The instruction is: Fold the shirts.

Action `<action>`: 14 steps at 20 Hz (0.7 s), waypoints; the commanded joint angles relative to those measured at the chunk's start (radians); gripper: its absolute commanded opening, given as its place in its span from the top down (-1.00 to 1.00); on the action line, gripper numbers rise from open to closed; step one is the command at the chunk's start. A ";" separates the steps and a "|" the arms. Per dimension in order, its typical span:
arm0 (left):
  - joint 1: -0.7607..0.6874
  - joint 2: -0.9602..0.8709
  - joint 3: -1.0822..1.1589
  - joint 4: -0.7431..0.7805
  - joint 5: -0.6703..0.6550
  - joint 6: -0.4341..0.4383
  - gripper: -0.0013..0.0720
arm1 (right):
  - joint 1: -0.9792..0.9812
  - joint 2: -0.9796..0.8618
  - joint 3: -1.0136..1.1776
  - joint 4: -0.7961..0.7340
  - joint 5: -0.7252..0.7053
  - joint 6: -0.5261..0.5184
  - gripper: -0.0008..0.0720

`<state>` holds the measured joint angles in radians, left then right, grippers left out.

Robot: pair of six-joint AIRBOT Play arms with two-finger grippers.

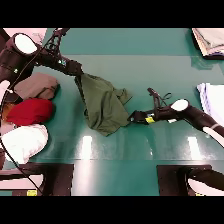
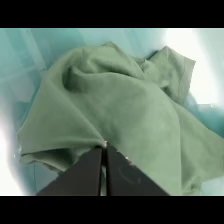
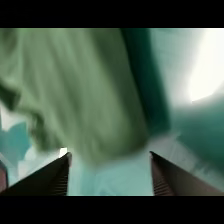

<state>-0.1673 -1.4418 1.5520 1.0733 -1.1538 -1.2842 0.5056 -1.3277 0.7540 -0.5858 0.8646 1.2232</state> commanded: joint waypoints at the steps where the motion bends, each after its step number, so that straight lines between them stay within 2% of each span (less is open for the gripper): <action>1: 0.001 0.003 0.001 0.004 -0.017 0.001 0.90 | 0.034 -0.132 0.106 0.015 -0.031 -0.014 -0.15; 2: 0.001 0.003 0.001 0.004 -0.018 0.001 0.90 | 0.034 -0.152 0.137 0.014 -0.024 -0.017 0.21; 3: 0.001 0.005 0.002 0.004 -0.017 0.001 0.90 | 0.034 -0.159 0.159 0.014 -0.024 -0.032 0.70; 4: 0.001 0.017 0.002 0.005 -0.011 0.000 0.90 | 0.032 -0.154 0.182 0.005 -0.024 -0.049 0.93; 8: 0.001 0.180 0.035 0.050 0.110 0.002 0.90 | -0.061 -0.021 0.321 -0.090 0.040 -0.044 0.93; 14: 0.001 0.472 0.237 0.040 0.061 0.010 0.90 | -0.289 0.271 0.679 -0.127 0.136 -0.038 0.93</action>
<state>-0.1673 -1.0924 1.7073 1.1137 -1.0729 -1.2766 0.3088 -1.1732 1.2758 -0.6899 0.9550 1.1828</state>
